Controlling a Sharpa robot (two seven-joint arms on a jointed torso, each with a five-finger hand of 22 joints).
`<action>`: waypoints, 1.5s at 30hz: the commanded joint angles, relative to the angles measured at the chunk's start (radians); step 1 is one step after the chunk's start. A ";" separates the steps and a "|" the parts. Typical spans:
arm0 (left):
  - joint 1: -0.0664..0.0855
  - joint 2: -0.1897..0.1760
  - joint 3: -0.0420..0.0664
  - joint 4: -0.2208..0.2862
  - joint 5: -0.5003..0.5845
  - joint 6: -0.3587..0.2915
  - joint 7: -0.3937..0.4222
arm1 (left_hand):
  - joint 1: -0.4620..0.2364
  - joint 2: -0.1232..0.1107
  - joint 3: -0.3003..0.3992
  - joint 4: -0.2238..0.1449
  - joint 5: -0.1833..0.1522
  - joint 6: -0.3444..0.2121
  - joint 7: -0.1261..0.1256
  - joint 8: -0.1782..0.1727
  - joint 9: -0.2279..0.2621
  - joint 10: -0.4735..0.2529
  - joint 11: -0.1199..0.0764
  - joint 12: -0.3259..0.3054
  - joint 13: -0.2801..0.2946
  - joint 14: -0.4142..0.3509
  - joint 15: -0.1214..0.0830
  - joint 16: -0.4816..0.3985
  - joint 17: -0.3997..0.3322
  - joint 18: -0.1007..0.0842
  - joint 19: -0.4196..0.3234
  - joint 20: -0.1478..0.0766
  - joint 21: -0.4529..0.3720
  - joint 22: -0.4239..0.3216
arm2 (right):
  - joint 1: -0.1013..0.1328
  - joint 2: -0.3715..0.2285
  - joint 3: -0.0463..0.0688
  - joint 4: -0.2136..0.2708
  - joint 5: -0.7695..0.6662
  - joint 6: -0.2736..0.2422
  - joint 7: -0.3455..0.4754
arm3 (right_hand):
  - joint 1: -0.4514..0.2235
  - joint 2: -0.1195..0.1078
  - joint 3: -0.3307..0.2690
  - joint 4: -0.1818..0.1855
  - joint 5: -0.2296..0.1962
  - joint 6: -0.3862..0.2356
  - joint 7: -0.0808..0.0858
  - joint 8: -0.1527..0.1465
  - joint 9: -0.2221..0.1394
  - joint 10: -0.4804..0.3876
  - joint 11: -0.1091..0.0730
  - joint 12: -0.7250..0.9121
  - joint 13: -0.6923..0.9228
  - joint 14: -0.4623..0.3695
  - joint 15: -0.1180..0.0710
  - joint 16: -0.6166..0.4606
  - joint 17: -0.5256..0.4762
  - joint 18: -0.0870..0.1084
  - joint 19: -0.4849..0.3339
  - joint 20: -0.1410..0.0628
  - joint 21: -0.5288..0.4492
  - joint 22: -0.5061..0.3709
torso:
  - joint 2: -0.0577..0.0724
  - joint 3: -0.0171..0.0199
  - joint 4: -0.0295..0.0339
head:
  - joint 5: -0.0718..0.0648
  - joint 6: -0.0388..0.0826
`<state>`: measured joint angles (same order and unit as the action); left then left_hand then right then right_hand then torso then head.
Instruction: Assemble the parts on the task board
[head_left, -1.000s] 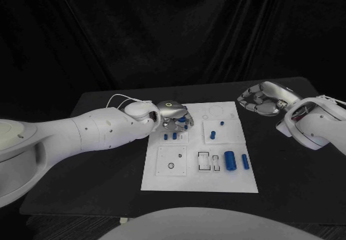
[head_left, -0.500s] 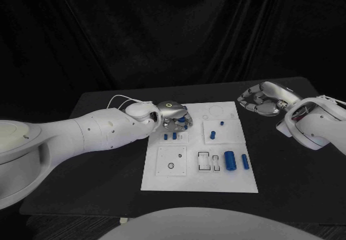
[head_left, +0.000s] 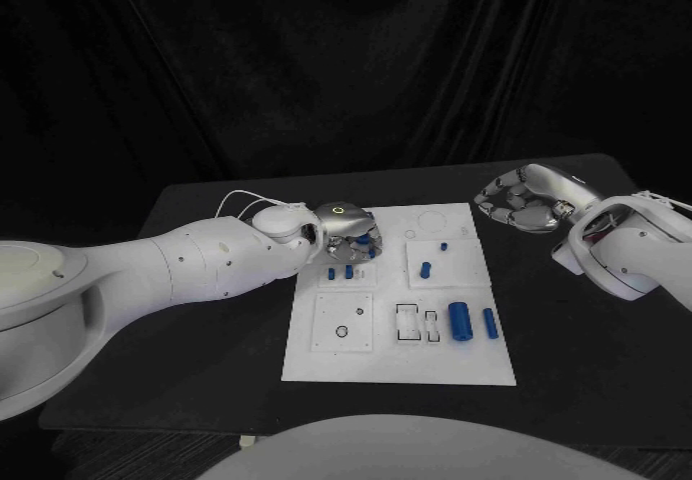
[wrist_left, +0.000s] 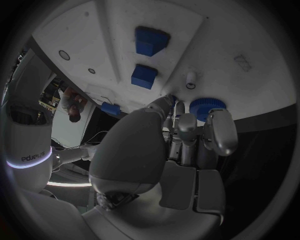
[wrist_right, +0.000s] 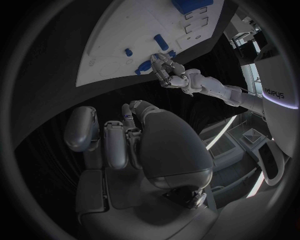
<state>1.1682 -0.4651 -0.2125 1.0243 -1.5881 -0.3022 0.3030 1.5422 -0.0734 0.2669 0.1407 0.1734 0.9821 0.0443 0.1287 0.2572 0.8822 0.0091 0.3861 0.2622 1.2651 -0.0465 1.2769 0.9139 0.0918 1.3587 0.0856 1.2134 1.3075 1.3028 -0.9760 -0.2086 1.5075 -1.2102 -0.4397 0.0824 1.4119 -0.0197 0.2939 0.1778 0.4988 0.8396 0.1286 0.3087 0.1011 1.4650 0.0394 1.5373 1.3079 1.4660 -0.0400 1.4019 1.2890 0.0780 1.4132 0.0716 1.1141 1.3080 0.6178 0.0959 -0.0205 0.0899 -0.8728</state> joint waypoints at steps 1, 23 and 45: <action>-0.003 0.004 0.001 -0.003 -0.005 -0.005 0.009 | -0.013 0.001 0.006 0.001 -0.011 0.031 0.004 0.012 0.004 0.021 -0.001 -0.005 -0.002 -0.004 -0.002 -0.007 -0.004 -0.012 -0.005 -0.003 -0.004 0.158 | -0.003 -0.003 0.001 0.003 -0.001 0.003 -0.008 | -0.004 0.003 0.003 -0.005 0.006 0.008 -0.002 0.004 0.001 0.046 0.001 -0.007 0.164 0.044 0.006 -0.006 -0.001 0.017 -0.006 0.001 -0.006 0.128 | 0.000 0.0001 0.0000 | 0.000 0.000; 0.000 -0.072 0.001 0.070 -0.005 -0.143 0.043 | -0.002 0.000 0.033 -0.021 -0.020 0.061 0.019 -0.012 -0.007 0.142 0.003 -0.076 -0.035 0.040 -0.003 -0.018 -0.013 -0.018 0.026 -0.017 0.029 0.166 | -0.004 -0.007 0.001 0.002 -0.001 0.005 -0.009 | -0.004 0.002 0.004 -0.006 0.006 0.007 -0.002 0.003 0.001 0.045 0.001 -0.008 0.162 0.044 0.006 -0.007 -0.003 0.017 -0.007 0.001 -0.009 0.127 | 0.000 0.0003 0.0002 | 0.006 0.000; 0.086 -0.202 0.001 0.178 -0.005 0.006 0.076 | -0.010 -0.012 0.037 0.018 -0.081 0.056 -0.001 -0.037 -0.017 0.141 -0.013 -0.162 -0.071 0.024 -0.006 -0.054 -0.056 -0.009 -0.002 -0.022 -0.030 0.152 | -0.004 -0.002 0.001 -0.003 -0.001 0.014 -0.015 | -0.005 0.003 0.004 -0.006 0.006 0.007 -0.002 0.003 0.001 0.045 0.001 -0.008 0.162 0.043 0.006 -0.008 -0.005 0.017 -0.007 0.001 -0.010 0.127 | -0.002 0.0022 0.0010 | -0.004 0.000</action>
<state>1.2530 -0.6665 -0.2125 1.2007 -1.5888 -0.3383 0.3609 1.5339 -0.0785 0.3050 0.1523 0.0966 1.0415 0.0481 0.0977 0.2409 1.0254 0.0002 0.2296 0.1918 1.2949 -0.0520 1.2266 0.8585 0.0919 1.3649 0.0636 1.1869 1.3074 1.3014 -0.9768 -0.2086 1.5041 -1.2102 -0.4311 0.0816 1.4119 -0.0197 0.2966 0.1751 0.4988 0.8396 0.1286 0.3087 0.1011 1.4650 0.0394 1.5335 1.3075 1.4660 -0.0400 1.3983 1.2853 0.0781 1.4132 0.0716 1.1096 1.3076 0.6155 0.0973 -0.0190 0.0864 -0.8728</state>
